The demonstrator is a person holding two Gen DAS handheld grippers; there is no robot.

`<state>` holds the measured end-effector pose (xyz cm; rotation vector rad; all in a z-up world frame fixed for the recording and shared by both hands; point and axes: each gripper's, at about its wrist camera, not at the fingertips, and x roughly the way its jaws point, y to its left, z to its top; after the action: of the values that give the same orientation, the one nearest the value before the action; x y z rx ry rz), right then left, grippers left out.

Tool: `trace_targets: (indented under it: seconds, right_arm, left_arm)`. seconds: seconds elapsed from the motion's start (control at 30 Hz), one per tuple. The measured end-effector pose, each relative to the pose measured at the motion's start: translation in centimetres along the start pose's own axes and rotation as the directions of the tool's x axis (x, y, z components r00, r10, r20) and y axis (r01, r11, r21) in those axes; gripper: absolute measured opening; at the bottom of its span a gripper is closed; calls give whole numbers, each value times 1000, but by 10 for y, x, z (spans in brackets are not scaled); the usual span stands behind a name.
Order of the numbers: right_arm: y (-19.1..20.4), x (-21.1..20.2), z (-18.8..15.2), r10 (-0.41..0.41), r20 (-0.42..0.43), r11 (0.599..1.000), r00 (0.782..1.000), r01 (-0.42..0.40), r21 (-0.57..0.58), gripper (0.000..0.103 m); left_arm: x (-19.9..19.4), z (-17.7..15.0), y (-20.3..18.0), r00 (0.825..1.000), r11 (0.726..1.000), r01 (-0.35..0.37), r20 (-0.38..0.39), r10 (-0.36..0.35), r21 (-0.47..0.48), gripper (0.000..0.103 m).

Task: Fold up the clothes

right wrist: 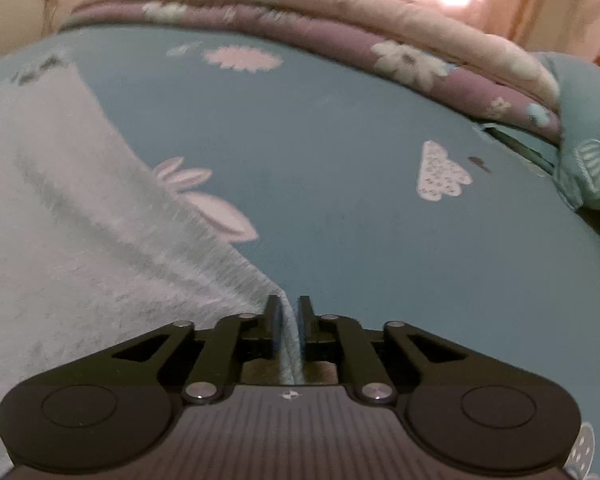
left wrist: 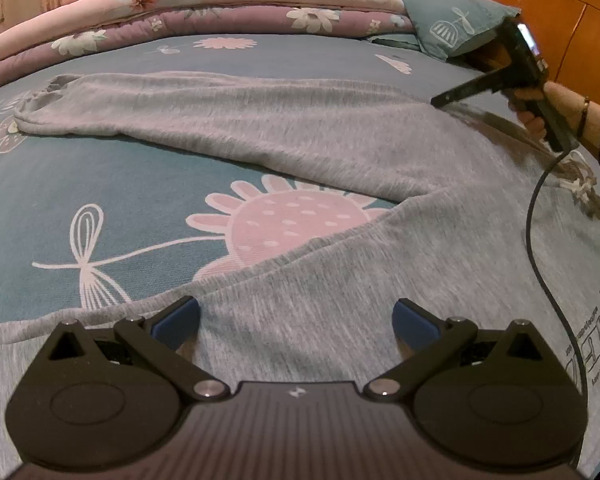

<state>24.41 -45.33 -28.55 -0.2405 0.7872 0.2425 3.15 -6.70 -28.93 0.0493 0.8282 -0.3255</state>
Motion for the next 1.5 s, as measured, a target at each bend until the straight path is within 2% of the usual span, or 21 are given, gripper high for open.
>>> trace_targets:
  seconds: [0.07, 0.13, 0.2, 0.27, 0.5, 0.53, 0.6, 0.63, 0.7, 0.8, 0.87, 0.93, 0.97, 1.03, 1.13, 1.2, 1.27, 1.3, 1.4, 1.47, 1.5]
  right_arm:
    - [-13, -23, 0, 16, 46, 1000, 999, -17, 14, 39]
    - [-33, -48, -2, -6, 69, 1000, 998, 4, 29, 51]
    - [-53, -65, -10, -25, 62, 999, 998, 23, 42, 55]
    - [-74, -75, -24, 1, 18, 997, 1000, -2, 77, 60]
    - [-110, -63, -90, 65, -93, 980, 994, -46, 191, 59]
    - [-109, -58, -96, 77, -96, 977, 992, -56, 205, 52]
    - [-102, -65, -105, 92, -36, 973, 995, -82, 217, 7]
    - [-98, -68, -106, 84, -17, 974, 996, -78, 212, 5]
    - [-91, -74, -108, 8, 1, 983, 1000, -8, 184, 5]
    - [-94, -80, -107, -61, 28, 976, 998, 54, 212, 5]
    - [-92, -71, -107, -105, 5, 973, 995, 101, 207, 7]
    - [-84, -58, -106, -150, -50, 970, 987, 157, 184, 14]
    - [-80, -59, -104, -177, -47, 967, 983, 183, 176, 20]
    - [-80, -71, -98, -206, -25, 955, 978, 206, 211, 22]
    - [-74, -99, -94, -182, 60, 945, 982, 157, 288, 24]
    - [-64, -111, -93, -95, 95, 951, 991, 63, 302, 24]
    - [-56, -110, -95, -13, 89, 950, 996, -15, 311, 27]
    - [-52, -104, -97, -3, 60, 951, 998, -15, 309, 28]
    - [-55, -77, -105, -55, -64, 931, 996, 75, 358, 30]
    - [-59, -86, -107, -43, -25, 893, 999, 49, 448, 30]
    - [-57, -97, -107, -22, 25, 872, 999, 7, 490, 30]
  left_arm:
    - [0, 0, 1, 1000, 1000, 6, 0, -6, 0, 102]
    - [-1, 0, 1, 1000, 1000, 5, 2, -5, 3, 102]
    - [-1, 0, 0, 1000, 1000, 0, 4, 0, 10, 102]
    - [0, 0, -1, 1000, 1000, -3, 4, 3, 12, 102]
    - [1, 4, -3, 1000, 1000, -10, -14, 11, 6, 102]
    - [2, 5, -3, 1000, 1000, -14, -18, 14, 7, 102]
    - [2, 6, -4, 999, 1000, -19, -26, 19, 8, 102]
    - [3, 6, -4, 999, 1000, -22, -30, 22, 8, 102]
    - [3, 7, -5, 999, 1000, -27, -38, 28, 9, 102]
    - [3, 8, -5, 999, 999, -32, -41, 32, 3, 102]
    - [3, 8, -6, 998, 999, -36, -42, 36, 2, 102]
    - [4, 8, -6, 998, 999, -40, -43, 40, 1, 102]
    - [4, 8, -7, 998, 999, -41, -43, 41, 1, 102]
    - [3, 8, -5, 998, 999, -35, -45, 35, -2, 102]
    - [3, 8, -3, 999, 1000, -25, -38, 24, -15, 102]
    - [3, 8, -3, 999, 1000, -25, -35, 25, -17, 102]
    - [3, 8, -3, 999, 999, -27, -33, 26, -19, 102]
    - [3, 8, -3, 999, 999, -27, -32, 26, -20, 102]
    - [3, 8, -1, 999, 1000, -16, -32, 15, -26, 102]
    - [2, 9, 2, 999, 999, 0, -33, -1, -34, 102]
    - [2, 9, 5, 999, 999, 11, -33, -12, -41, 102]
